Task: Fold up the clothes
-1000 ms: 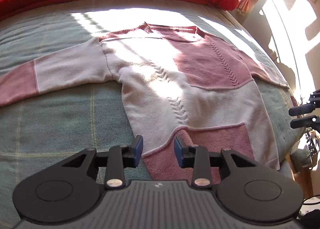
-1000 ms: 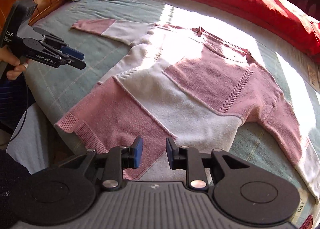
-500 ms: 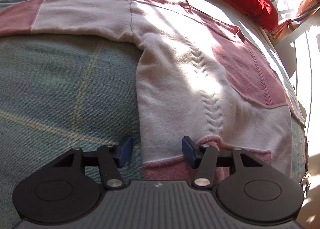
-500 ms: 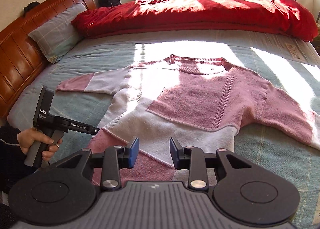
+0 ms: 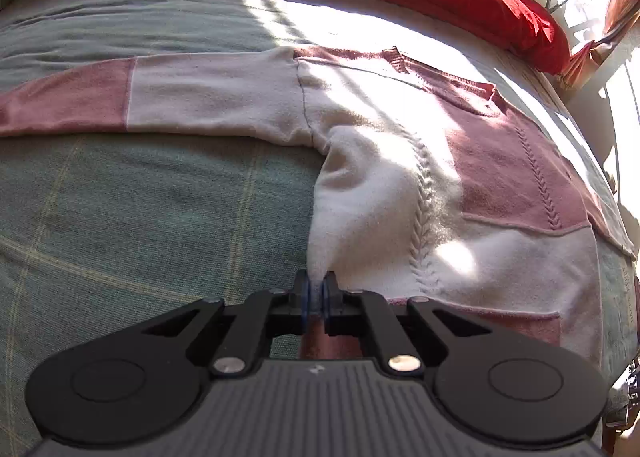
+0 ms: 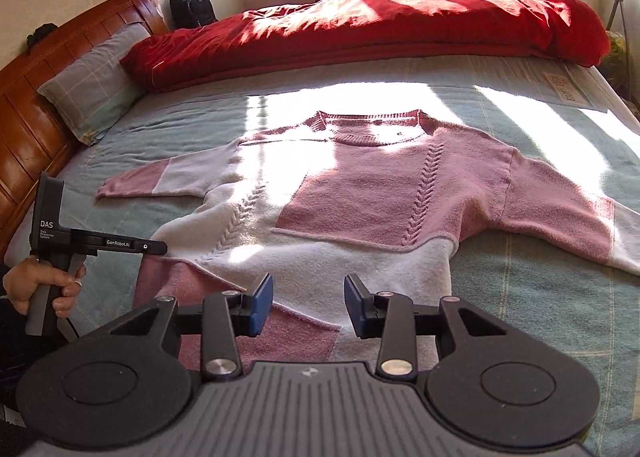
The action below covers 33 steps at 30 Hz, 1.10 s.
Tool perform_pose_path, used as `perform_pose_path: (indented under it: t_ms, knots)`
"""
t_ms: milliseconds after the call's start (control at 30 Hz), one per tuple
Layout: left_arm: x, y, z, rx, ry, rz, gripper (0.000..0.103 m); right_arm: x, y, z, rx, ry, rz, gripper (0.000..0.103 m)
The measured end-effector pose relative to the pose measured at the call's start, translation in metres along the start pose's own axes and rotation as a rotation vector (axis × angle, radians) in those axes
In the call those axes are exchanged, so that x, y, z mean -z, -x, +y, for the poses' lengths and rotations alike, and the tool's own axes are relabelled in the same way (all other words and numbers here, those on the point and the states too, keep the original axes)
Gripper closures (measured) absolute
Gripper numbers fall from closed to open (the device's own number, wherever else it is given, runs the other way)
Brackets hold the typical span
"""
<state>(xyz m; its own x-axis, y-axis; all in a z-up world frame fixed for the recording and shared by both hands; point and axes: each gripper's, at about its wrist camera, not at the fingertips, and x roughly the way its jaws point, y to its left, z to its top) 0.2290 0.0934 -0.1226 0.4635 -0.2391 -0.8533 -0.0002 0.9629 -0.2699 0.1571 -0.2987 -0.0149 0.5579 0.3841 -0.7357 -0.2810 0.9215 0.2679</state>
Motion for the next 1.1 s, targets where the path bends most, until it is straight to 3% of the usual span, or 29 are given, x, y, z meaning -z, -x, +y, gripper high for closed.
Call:
perform_pose_path:
  t_ms: [100, 233, 367, 533, 667, 800, 900, 967, 1100]
  knots:
    - [0.006, -0.019, 0.003, -0.002, 0.012, 0.079, 0.093, 0.001, -0.002, -0.001, 0.002, -0.010, 0.002, 0.059]
    - [0.002, -0.009, 0.008, 0.057, 0.026, 0.056, 0.088, 0.001, 0.001, 0.000, -0.005, -0.012, -0.006, 0.054]
    - [-0.022, 0.007, 0.016, 0.104, 0.056, -0.009, 0.060, -0.001, 0.000, -0.003, 0.003, -0.017, -0.007, 0.052]
    - [-0.055, -0.006, 0.020, 0.175, 0.127, -0.050, 0.060, -0.005, -0.011, -0.009, 0.001, -0.058, -0.008, 0.052]
    - [-0.070, -0.044, 0.014, 0.219, 0.160, -0.020, 0.060, -0.009, -0.020, -0.013, -0.007, -0.094, -0.010, 0.052]
    - [-0.080, -0.074, 0.013, 0.192, 0.162, 0.000, 0.060, -0.009, -0.030, -0.018, -0.015, -0.123, -0.002, 0.052]
    - [-0.080, -0.081, 0.010, 0.227, 0.144, 0.002, 0.063, -0.008, -0.038, -0.022, -0.014, -0.128, 0.018, 0.052]
    - [-0.082, -0.080, 0.002, 0.186, 0.077, -0.012, 0.093, -0.006, -0.042, -0.025, -0.010, -0.135, 0.027, 0.052]
    - [-0.089, -0.081, 0.001, 0.119, 0.061, -0.035, 0.093, -0.004, -0.049, -0.029, -0.012, -0.156, 0.042, 0.052]
